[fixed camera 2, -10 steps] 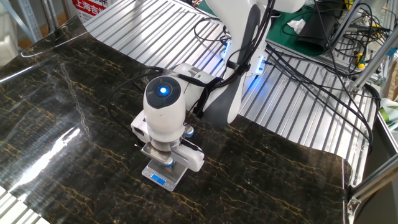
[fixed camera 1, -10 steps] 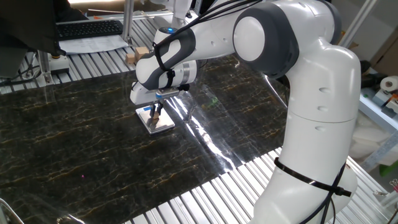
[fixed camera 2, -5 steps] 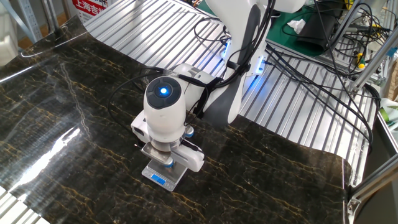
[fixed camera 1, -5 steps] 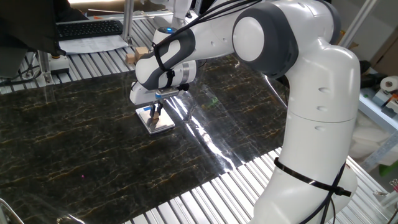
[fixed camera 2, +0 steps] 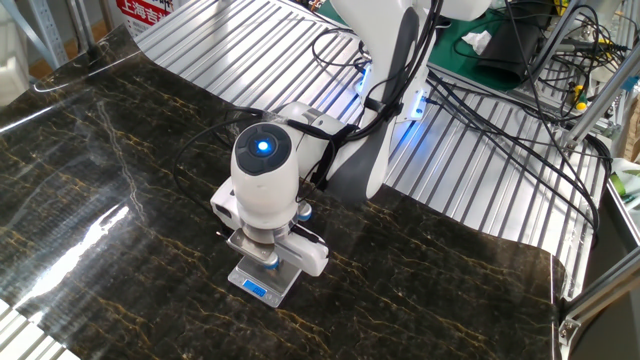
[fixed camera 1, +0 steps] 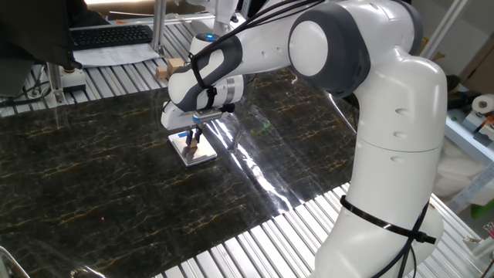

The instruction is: Place the block on the scale

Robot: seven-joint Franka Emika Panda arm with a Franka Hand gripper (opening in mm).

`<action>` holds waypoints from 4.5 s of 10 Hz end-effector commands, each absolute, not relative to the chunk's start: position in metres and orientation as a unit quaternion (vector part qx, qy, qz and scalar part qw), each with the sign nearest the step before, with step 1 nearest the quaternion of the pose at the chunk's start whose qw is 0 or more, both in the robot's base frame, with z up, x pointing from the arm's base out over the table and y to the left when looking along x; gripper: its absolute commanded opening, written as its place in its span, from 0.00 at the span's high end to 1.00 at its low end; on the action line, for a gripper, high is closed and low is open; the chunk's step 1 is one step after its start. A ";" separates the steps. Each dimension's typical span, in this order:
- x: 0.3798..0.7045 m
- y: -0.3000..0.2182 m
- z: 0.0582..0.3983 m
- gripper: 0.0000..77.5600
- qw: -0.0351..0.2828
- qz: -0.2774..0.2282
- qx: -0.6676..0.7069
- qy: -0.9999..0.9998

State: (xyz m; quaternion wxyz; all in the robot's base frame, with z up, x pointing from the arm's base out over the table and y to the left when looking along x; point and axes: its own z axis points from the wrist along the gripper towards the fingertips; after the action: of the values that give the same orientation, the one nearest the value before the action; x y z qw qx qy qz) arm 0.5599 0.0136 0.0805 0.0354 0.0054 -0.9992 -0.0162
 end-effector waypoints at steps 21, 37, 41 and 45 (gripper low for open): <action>0.561 0.013 0.082 0.00 0.035 -0.016 0.006 -0.999; 0.539 0.020 0.117 0.00 0.012 -0.044 -0.011 -0.999; 0.535 0.016 0.130 0.00 0.007 -0.024 -0.008 -1.000; 0.542 -0.004 0.160 0.00 0.019 -0.013 0.004 -1.000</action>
State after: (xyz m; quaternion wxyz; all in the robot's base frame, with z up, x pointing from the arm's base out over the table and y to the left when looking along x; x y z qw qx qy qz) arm 0.5349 0.0146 0.1319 0.0125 -0.0072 -0.9995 -0.0271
